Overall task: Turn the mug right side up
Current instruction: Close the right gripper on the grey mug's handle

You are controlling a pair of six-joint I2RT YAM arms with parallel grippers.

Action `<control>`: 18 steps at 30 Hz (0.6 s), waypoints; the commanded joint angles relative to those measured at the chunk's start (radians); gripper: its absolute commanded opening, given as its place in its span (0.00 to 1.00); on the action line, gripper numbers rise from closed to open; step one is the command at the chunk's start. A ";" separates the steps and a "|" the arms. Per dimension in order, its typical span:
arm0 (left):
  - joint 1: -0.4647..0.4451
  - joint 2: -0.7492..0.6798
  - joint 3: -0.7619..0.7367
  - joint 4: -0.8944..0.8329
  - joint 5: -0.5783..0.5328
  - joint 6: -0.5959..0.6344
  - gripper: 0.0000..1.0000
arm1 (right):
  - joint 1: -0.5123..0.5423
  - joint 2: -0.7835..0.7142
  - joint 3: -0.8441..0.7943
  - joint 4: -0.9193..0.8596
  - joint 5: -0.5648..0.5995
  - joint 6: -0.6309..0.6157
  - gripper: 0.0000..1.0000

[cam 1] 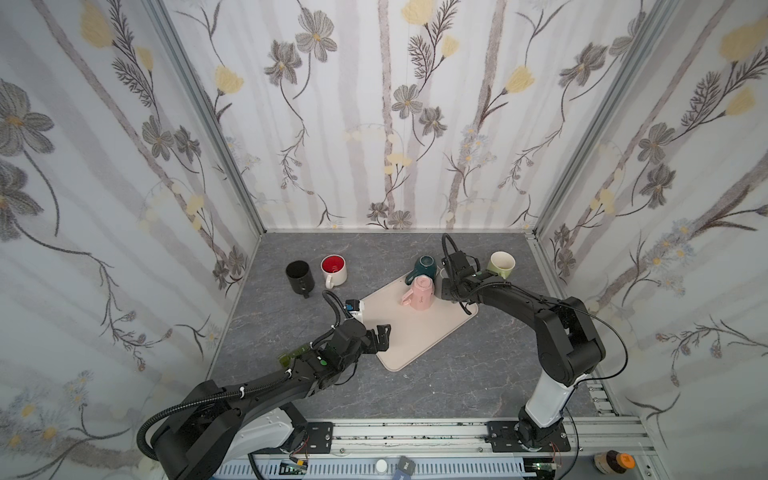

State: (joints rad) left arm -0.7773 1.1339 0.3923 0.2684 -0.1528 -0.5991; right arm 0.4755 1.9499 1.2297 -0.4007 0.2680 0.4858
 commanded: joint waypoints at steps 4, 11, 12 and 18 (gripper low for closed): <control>0.001 0.007 0.004 0.035 0.005 -0.011 1.00 | 0.000 0.020 0.033 0.014 -0.031 -0.049 0.25; 0.002 0.012 0.004 0.041 0.005 -0.015 1.00 | -0.003 0.033 0.045 0.012 -0.043 -0.061 0.24; 0.003 0.012 0.004 0.040 0.006 -0.014 1.00 | -0.002 0.037 0.047 0.011 -0.048 -0.062 0.24; 0.003 0.013 0.004 0.040 0.009 -0.016 1.00 | -0.002 0.057 0.055 0.010 -0.064 -0.065 0.22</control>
State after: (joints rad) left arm -0.7761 1.1454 0.3923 0.2813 -0.1383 -0.6022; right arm 0.4721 1.9995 1.2736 -0.4095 0.2134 0.4278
